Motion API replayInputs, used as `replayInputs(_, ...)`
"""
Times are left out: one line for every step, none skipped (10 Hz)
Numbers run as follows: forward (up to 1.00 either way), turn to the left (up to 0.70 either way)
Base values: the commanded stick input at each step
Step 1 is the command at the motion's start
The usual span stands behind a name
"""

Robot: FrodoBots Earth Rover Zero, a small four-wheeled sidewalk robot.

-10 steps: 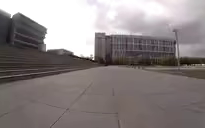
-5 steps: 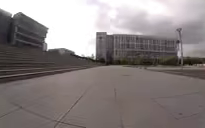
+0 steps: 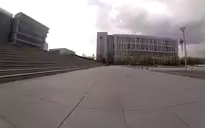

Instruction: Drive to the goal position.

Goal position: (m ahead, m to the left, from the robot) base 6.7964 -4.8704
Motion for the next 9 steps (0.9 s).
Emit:
replayInputs(0.0,0.0)
replayInputs(0.0,-0.33)
replayInputs(0.0,-0.45)
replayInputs(0.0,-0.45)
replayInputs(0.0,-0.45)
replayInputs(0.0,-0.45)
replayInputs(0.0,-0.45)
replayInputs(0.0,-0.45)
replayInputs(0.0,-0.45)
